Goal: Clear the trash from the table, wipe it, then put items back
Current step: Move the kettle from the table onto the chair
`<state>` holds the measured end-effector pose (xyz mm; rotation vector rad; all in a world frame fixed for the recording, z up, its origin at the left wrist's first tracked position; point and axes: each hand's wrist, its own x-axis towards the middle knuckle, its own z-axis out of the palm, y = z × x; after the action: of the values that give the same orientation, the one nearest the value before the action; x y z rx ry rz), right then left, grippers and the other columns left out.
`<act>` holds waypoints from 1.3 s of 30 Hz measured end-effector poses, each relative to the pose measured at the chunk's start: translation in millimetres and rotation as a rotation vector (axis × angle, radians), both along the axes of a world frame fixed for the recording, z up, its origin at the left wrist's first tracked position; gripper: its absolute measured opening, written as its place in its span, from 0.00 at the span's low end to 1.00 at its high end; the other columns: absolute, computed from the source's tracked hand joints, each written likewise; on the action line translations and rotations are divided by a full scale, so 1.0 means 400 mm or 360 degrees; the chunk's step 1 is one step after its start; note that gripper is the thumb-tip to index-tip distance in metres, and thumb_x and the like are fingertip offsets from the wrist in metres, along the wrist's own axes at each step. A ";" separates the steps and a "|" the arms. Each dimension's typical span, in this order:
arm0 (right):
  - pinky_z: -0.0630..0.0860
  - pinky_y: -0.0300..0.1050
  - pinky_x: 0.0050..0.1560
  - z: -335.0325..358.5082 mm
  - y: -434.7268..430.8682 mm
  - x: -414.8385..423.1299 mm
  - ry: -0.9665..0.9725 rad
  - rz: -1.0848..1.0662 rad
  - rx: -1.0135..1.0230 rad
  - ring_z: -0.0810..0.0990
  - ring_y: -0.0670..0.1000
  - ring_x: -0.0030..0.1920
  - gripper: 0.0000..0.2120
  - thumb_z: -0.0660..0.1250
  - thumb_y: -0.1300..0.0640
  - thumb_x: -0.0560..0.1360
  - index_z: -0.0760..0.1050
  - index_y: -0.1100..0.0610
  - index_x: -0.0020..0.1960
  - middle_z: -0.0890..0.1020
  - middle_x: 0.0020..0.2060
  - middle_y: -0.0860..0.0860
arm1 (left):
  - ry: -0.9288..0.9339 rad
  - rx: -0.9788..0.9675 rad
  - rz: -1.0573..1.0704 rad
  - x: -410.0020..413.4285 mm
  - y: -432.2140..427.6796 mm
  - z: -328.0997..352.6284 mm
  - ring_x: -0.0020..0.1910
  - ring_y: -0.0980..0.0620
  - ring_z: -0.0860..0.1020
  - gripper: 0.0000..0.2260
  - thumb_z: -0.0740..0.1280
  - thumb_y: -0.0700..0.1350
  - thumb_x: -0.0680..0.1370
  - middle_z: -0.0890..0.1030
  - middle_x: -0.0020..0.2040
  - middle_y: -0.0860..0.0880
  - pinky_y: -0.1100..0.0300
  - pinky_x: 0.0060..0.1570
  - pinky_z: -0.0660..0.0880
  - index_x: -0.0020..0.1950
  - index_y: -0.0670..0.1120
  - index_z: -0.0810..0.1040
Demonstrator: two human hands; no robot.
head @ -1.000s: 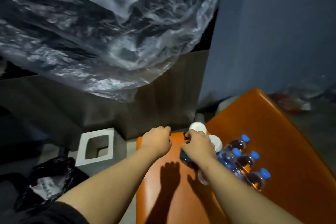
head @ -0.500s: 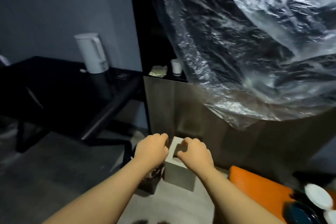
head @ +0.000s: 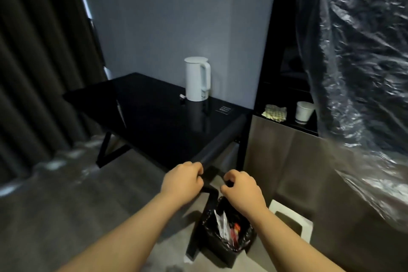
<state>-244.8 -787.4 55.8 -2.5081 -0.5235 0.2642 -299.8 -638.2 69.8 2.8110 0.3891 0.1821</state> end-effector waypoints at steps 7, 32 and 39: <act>0.74 0.50 0.59 -0.009 0.159 0.153 0.0056 0.0074 0.0155 0.75 0.51 0.58 0.16 0.64 0.51 0.74 0.73 0.50 0.61 0.76 0.58 0.49 | -0.0007 -0.0022 0.0074 0.105 0.170 0.002 0.52 0.52 0.76 0.10 0.60 0.47 0.78 0.75 0.53 0.53 0.56 0.48 0.75 0.59 0.51 0.74; 0.75 0.43 0.54 -0.028 0.850 0.728 0.0283 -0.0004 0.0298 0.78 0.48 0.51 0.11 0.67 0.55 0.74 0.76 0.51 0.56 0.77 0.53 0.49 | 0.0144 -0.0258 -0.0009 0.689 0.885 0.000 0.52 0.56 0.75 0.11 0.62 0.47 0.80 0.74 0.57 0.53 0.59 0.52 0.77 0.62 0.51 0.74; 0.66 0.35 0.46 -0.046 1.056 0.765 0.0283 -0.0279 0.0370 0.74 0.46 0.47 0.11 0.66 0.57 0.74 0.76 0.54 0.56 0.77 0.52 0.51 | 0.0212 -0.0304 -0.0297 0.804 1.113 0.021 0.53 0.55 0.75 0.12 0.61 0.46 0.80 0.73 0.59 0.52 0.58 0.53 0.76 0.63 0.51 0.73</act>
<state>61.3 -364.9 37.4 -2.2608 -0.2451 0.3348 22.0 -192.9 78.2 2.6575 0.1615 -0.0791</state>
